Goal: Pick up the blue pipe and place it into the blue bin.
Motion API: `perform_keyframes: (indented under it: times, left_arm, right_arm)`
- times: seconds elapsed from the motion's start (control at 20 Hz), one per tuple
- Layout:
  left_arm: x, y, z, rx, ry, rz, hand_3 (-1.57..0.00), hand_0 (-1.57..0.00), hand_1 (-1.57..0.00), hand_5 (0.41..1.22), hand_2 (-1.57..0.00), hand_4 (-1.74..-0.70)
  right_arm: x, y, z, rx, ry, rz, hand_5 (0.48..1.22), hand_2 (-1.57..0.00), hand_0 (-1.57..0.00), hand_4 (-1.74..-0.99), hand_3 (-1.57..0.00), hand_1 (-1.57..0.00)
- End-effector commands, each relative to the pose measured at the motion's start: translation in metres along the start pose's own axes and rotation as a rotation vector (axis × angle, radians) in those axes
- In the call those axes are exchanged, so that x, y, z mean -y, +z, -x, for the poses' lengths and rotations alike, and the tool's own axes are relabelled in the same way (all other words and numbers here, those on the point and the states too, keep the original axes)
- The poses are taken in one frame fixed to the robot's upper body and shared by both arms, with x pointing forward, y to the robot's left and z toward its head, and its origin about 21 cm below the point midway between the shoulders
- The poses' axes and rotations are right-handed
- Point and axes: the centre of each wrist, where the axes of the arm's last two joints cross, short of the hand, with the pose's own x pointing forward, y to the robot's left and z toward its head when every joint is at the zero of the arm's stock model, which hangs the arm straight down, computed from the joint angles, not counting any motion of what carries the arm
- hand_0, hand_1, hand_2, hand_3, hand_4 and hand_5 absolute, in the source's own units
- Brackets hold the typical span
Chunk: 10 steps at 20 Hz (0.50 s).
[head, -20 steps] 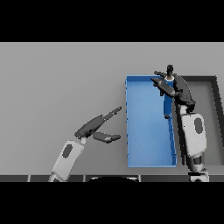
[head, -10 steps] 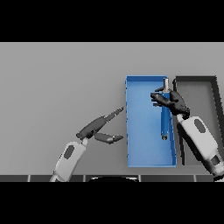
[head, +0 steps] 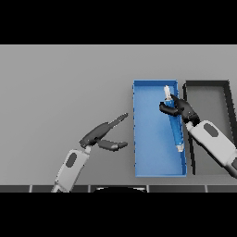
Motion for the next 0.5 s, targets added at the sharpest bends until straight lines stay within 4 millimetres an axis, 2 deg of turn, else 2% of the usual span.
perform_keyframes:
  times: [0.0,0.15,0.45]
  left_arm:
    - [-0.0005,-0.0018,-0.0026,0.008,-0.001,0.002,0.00,0.00,0.00,0.496,0.00,-0.93]
    - [0.0042,-0.0016,-0.0054,0.018,0.006,0.008,0.00,0.00,0.00,0.496,0.00,-0.93]
    - [0.0020,-0.0036,-0.0055,0.000,0.002,-0.004,0.00,0.00,0.00,0.495,0.00,-0.93]
  right_arm:
    - [0.0003,-0.0001,0.0012,-0.009,0.031,-0.007,0.837,-0.13,-0.14,-1.205,-0.04,-0.14]
    - [-0.0026,-0.0026,0.0010,-0.036,0.111,-0.024,0.771,-0.07,-0.07,-1.161,-0.02,-0.07]
    - [-0.0008,0.0018,0.0028,-0.032,0.170,-0.043,0.714,-0.02,-0.02,-1.084,0.00,-0.02]
